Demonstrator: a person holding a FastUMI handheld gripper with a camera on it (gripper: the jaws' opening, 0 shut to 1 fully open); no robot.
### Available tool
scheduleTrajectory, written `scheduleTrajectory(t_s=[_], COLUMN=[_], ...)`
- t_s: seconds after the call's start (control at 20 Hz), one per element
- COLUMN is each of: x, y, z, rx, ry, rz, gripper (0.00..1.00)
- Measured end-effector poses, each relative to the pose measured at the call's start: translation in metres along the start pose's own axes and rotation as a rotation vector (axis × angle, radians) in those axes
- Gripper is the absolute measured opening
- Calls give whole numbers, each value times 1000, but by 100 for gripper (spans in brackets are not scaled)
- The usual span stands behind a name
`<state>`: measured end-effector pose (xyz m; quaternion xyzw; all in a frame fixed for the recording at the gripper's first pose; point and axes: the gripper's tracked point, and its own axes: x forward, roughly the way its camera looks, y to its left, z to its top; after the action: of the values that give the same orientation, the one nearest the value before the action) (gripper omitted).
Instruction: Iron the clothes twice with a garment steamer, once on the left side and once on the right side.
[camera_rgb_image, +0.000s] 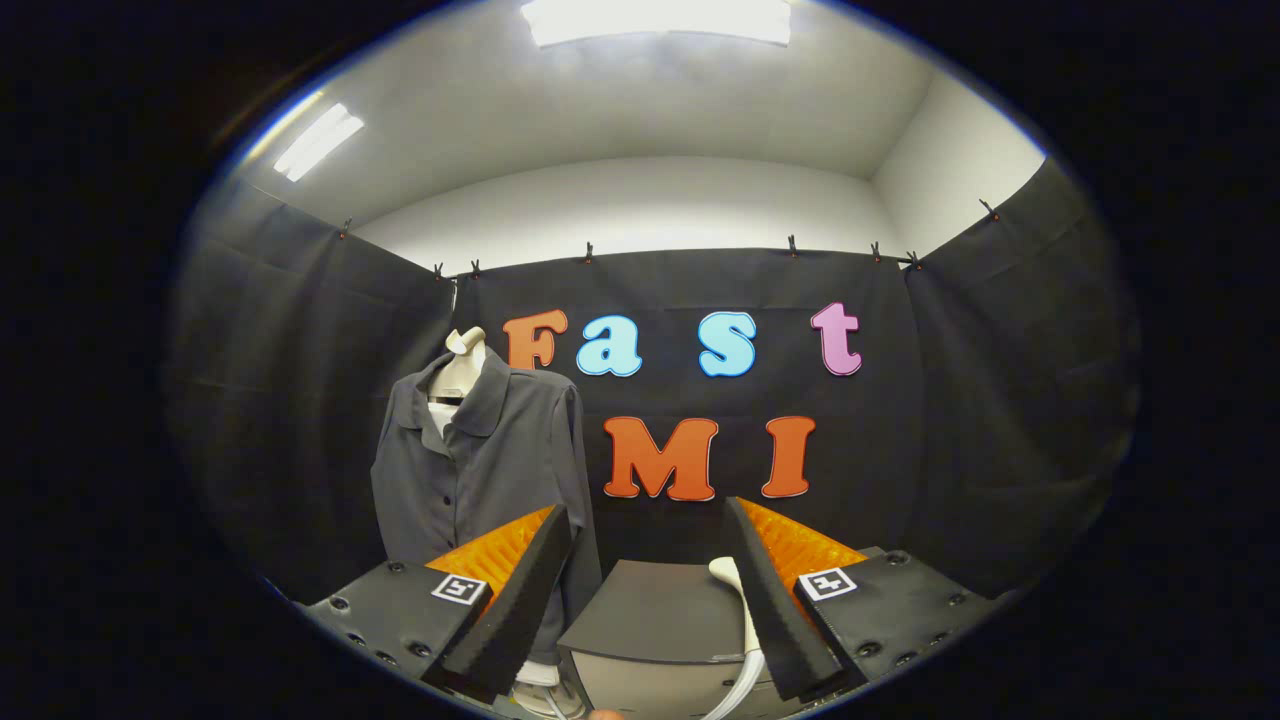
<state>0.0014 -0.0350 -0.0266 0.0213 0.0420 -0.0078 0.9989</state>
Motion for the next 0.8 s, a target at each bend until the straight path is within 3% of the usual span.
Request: scheduleTrajectory(t_s=[0.25, 0.8], x=[28, 115], y=[-41, -122], z=[-38, -176], rx=[18, 109], ry=[104, 485], rz=[-91, -254], gripper=[97, 98])
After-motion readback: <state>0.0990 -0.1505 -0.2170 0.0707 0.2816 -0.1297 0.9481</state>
